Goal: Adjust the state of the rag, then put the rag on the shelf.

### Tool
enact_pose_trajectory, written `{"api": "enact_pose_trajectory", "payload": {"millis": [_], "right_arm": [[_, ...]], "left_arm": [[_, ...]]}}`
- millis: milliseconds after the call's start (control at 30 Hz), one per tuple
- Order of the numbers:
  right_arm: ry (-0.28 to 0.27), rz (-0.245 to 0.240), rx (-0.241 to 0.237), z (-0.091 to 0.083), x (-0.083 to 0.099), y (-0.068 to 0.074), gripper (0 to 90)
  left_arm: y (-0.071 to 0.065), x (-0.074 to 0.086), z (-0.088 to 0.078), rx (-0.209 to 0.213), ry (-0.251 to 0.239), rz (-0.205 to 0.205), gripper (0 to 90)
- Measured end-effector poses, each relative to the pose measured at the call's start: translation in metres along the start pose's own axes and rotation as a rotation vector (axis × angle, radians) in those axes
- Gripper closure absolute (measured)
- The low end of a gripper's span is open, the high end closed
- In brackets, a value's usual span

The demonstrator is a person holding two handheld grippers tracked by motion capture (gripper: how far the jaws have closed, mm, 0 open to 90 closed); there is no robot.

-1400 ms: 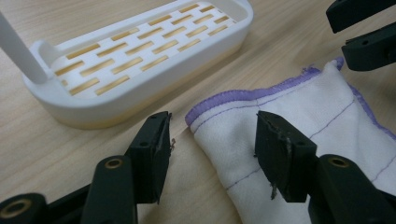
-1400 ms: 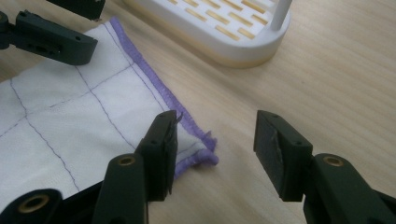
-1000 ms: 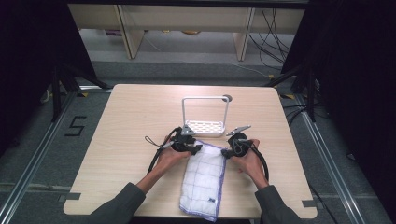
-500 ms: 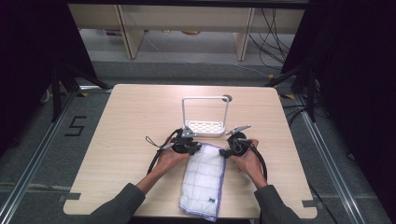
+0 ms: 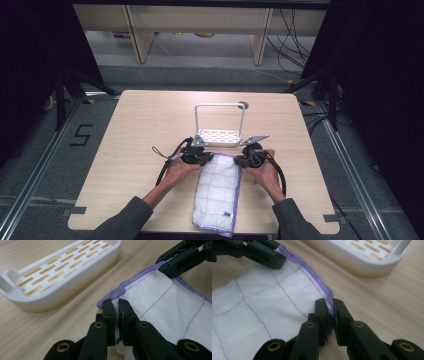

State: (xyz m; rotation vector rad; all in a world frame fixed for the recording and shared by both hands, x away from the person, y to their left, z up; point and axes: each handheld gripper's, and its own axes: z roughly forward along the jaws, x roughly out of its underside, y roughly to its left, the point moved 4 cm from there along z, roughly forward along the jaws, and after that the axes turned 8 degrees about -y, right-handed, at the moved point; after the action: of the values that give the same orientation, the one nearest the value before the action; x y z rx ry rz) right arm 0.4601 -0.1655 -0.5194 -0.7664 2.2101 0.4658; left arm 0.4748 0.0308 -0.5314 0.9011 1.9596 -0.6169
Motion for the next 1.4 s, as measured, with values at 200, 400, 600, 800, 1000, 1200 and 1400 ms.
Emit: {"api": "enact_pose_trajectory", "payload": {"millis": [200,400,600,800,1000,1200,1400], "right_arm": [[-0.034,-0.026,-0.022,-0.011,-0.008,0.003,83.1],[-0.078,-0.031,-0.032,-0.022,-0.016,0.013,83.1],[-0.096,-0.068,-0.046,-0.031,-0.021,0.019,83.1],[-0.117,-0.093,-0.056,-0.033,-0.023,0.020,83.0],[-0.121,-0.073,-0.056,-0.034,-0.024,0.022,82.9],[-0.142,-0.080,-0.051,-0.034,-0.025,0.023,82.8],[-0.139,-0.103,-0.061,-0.039,-0.030,0.024,82.8]], "left_arm": [[-0.002,-0.009,-0.013,0.007,-0.036,-0.005,84.3],[-0.006,-0.019,-0.030,0.009,-0.093,-0.017,84.1],[-0.010,-0.023,-0.041,0.024,-0.110,-0.020,83.9],[-0.014,-0.028,-0.050,0.021,-0.138,-0.031,83.8],[-0.015,-0.030,-0.055,0.029,-0.148,-0.034,83.6],[-0.016,-0.033,-0.058,0.035,-0.147,-0.019,83.4],[-0.018,-0.036,-0.062,0.020,-0.165,-0.027,83.2]]}}
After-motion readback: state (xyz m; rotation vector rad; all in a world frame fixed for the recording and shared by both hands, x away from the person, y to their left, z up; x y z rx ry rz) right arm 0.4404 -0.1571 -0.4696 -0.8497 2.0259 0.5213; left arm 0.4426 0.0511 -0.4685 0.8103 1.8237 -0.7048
